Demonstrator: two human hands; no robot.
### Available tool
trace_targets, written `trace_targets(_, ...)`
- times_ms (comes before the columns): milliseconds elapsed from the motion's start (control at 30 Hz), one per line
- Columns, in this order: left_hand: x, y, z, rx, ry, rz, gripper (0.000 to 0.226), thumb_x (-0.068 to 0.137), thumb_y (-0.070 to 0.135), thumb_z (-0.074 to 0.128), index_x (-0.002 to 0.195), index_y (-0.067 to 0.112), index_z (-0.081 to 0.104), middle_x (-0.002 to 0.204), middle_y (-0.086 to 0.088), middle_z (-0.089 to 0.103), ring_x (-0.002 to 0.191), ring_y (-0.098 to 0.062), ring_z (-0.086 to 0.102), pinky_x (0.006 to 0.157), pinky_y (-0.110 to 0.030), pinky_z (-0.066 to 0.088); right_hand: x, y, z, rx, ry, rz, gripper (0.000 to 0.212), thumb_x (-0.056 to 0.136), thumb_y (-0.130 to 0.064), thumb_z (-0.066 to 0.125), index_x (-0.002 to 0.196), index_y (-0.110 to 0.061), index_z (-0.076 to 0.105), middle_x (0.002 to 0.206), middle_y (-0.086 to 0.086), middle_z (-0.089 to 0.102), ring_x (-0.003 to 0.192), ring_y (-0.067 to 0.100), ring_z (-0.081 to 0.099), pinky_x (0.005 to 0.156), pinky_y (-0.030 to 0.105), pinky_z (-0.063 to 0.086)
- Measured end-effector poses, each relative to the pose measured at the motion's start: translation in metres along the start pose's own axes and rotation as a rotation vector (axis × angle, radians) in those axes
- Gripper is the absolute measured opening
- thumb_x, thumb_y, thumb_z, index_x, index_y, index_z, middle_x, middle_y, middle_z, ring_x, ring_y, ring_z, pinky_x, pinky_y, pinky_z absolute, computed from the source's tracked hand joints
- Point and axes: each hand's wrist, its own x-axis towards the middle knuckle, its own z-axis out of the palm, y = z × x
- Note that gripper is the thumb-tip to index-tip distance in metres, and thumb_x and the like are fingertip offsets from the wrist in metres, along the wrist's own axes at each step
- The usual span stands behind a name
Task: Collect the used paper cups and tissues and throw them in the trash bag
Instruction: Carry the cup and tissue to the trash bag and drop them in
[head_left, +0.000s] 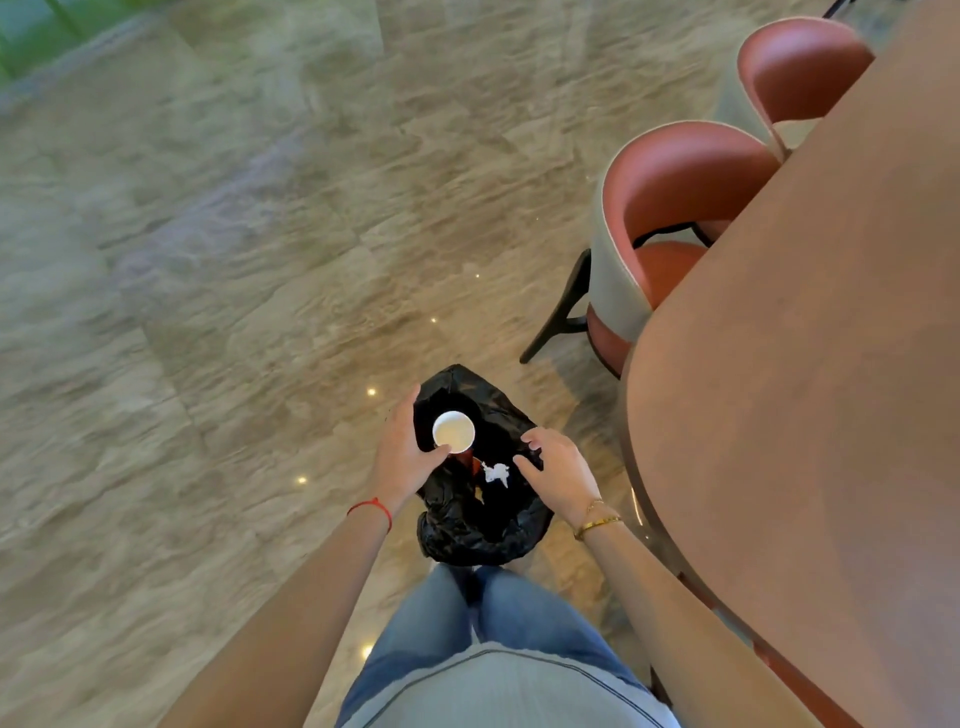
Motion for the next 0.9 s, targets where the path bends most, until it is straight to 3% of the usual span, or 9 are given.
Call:
trace_targets(133, 0.001, 0.002, -0.015, 0.056, -0.01, 0.053, 0.071, 0.088, 0.032, 0.069, 0.147, 0.022, 0.032, 0.15, 0.0, 0.04, 0.135, -0.02, 0.041, 0.106, -0.032, 0.037, 0.002, -0.004, -0.016, 0.007, 0.063, -0.027, 0.035, 0.092, -0.033, 0.057, 0.124, -0.019, 0.055, 0.119, -0.002, 0.058, 0.114, 0.015, 0.049, 0.09, 0.025, 0.042)
trace_targets(367, -0.023, 0.015, -0.058, 0.181, 0.022, 0.212, 0.046, 0.094, 0.034, 0.058, 0.138, 0.024, 0.048, 0.141, 0.007, 0.05, 0.126, -0.014, 0.049, 0.096, -0.019, 0.036, -0.015, -0.031, -0.05, -0.017, 0.199, -0.146, 0.039, 0.091, -0.03, 0.058, 0.128, -0.017, 0.054, 0.123, -0.001, 0.059, 0.116, 0.017, 0.046, 0.097, 0.03, 0.043)
trace_targets(433, -0.034, 0.018, -0.068, 0.185, 0.036, 0.227, 0.045, 0.094, 0.034, 0.058, 0.137, 0.024, 0.05, 0.138, 0.008, 0.053, 0.11, -0.012, 0.059, 0.089, -0.019, 0.042, -0.024, -0.034, -0.054, -0.033, 0.22, -0.157, 0.04, 0.091, -0.03, 0.058, 0.129, -0.018, 0.053, 0.124, -0.002, 0.058, 0.118, 0.016, 0.046, 0.099, 0.03, 0.042)
trace_targets(500, -0.044, 0.021, -0.076, 0.206, 0.047, 0.235, 0.043, 0.094, 0.035, 0.058, 0.136, 0.024, 0.051, 0.135, 0.01, 0.054, 0.081, -0.011, 0.065, 0.078, -0.021, 0.049, -0.034, -0.034, -0.056, -0.045, 0.235, -0.157, 0.04, 0.092, -0.031, 0.058, 0.13, -0.019, 0.053, 0.125, -0.003, 0.058, 0.119, 0.016, 0.046, 0.1, 0.029, 0.041)
trace_targets(733, -0.071, 0.027, -0.091, 0.239, 0.051, 0.244, 0.039, 0.094, 0.033, 0.058, 0.132, 0.024, 0.055, 0.131, 0.006, 0.058, 0.044, -0.003, 0.048, 0.056, -0.015, 0.041, -0.065, -0.032, -0.046, -0.064, 0.251, -0.106, 0.04, 0.092, -0.034, 0.057, 0.13, -0.023, 0.052, 0.127, -0.005, 0.057, 0.12, 0.012, 0.045, 0.101, 0.028, 0.042)
trace_targets(900, -0.083, 0.026, -0.099, 0.244, 0.045, 0.272, 0.038, 0.094, 0.034, 0.057, 0.131, 0.026, 0.055, 0.122, 0.005, 0.062, 0.037, -0.008, 0.042, 0.04, -0.017, 0.034, -0.084, -0.032, -0.037, -0.054, 0.274, -0.101, 0.04, 0.092, -0.034, 0.057, 0.13, -0.024, 0.052, 0.125, -0.006, 0.058, 0.12, 0.011, 0.046, 0.101, 0.029, 0.043)
